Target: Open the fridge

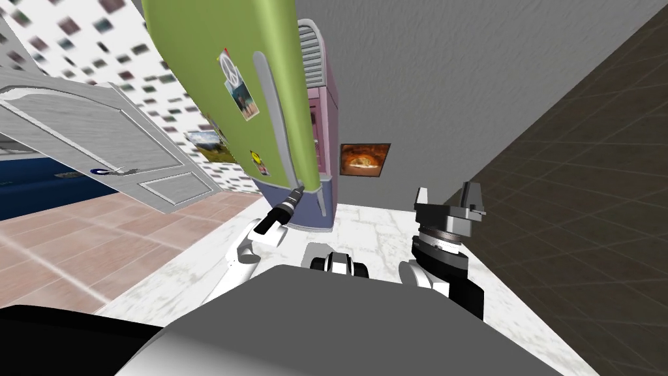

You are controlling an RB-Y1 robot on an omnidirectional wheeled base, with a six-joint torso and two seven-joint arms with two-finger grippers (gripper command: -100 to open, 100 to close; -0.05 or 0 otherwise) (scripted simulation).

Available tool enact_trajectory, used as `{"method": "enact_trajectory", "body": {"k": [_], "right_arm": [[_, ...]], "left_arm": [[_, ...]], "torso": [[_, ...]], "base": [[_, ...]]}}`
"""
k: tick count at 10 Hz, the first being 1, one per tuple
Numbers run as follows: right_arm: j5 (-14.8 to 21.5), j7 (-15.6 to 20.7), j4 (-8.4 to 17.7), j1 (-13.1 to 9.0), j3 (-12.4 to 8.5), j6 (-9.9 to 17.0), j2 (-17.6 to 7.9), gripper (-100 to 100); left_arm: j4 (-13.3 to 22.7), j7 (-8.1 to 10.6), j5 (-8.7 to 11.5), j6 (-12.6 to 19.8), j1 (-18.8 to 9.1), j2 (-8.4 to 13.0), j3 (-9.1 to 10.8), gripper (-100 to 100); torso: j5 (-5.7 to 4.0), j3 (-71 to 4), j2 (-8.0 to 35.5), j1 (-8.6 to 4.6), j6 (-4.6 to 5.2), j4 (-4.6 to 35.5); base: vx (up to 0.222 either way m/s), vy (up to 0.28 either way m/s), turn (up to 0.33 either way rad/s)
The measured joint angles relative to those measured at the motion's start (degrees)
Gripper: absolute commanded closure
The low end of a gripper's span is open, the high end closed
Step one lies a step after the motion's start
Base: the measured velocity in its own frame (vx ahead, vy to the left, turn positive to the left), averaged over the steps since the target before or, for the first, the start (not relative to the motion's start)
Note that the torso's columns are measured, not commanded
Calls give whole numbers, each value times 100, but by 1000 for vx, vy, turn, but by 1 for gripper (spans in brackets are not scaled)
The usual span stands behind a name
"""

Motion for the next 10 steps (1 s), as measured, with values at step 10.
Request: {"method": "enact_trajectory", "body": {"k": [10], "right_arm": [[0, 0, -1, 2, 0, -1, 0, 0]], "left_arm": [[-425, -77, 405, -206, 277, 493, -612, 100]], "torso": [[11, -1, -6, -16, 25, -29]], "base": [[-161, 198, -66]]}}
